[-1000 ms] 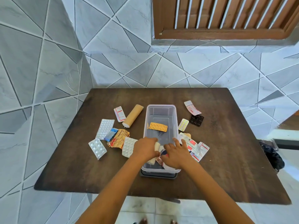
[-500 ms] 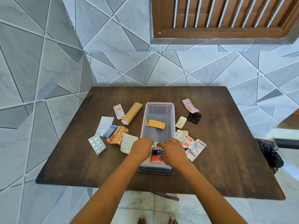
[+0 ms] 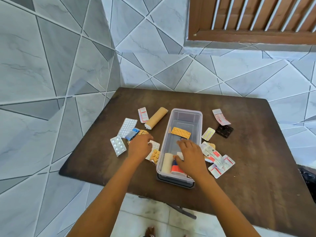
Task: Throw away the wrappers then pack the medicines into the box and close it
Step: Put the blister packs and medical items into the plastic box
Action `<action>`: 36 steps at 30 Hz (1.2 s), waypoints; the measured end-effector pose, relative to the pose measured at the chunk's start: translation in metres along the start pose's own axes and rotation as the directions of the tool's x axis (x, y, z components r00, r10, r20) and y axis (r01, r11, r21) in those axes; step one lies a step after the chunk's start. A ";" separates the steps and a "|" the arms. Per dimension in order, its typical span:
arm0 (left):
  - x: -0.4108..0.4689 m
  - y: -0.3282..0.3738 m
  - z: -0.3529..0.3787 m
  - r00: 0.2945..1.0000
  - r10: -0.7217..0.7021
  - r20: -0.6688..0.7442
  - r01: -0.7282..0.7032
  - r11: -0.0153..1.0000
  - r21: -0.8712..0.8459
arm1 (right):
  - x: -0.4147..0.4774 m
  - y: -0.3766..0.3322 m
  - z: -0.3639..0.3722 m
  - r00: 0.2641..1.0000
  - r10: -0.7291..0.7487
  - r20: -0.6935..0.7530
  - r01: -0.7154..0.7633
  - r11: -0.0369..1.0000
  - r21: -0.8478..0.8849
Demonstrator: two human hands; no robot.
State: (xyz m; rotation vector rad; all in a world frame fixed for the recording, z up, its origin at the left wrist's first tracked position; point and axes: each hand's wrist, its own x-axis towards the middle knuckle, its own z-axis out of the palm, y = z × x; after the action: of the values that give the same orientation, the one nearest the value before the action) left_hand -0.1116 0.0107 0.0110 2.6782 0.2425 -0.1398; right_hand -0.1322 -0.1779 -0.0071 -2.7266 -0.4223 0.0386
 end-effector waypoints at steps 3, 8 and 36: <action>0.018 -0.017 0.007 0.984 0.012 0.179 -0.052 0.975 0.218 | -0.001 0.005 0.003 0.988 0.153 -0.025 -0.153 0.988 0.003; 0.046 -0.025 0.023 0.925 0.064 0.374 -0.226 0.884 0.408 | -0.010 0.024 0.016 0.943 0.332 -0.004 -0.329 0.937 0.115; 0.094 -0.052 -0.057 0.991 0.084 0.103 -0.074 0.993 -0.097 | 0.063 -0.099 0.008 0.999 -0.003 -0.053 -0.003 0.991 -0.130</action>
State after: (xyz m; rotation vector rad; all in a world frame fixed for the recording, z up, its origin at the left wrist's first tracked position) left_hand -0.0266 0.0956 0.0269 2.5740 0.1065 -0.2402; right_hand -0.1012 -0.0689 0.0246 -2.8488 -0.4235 -0.0631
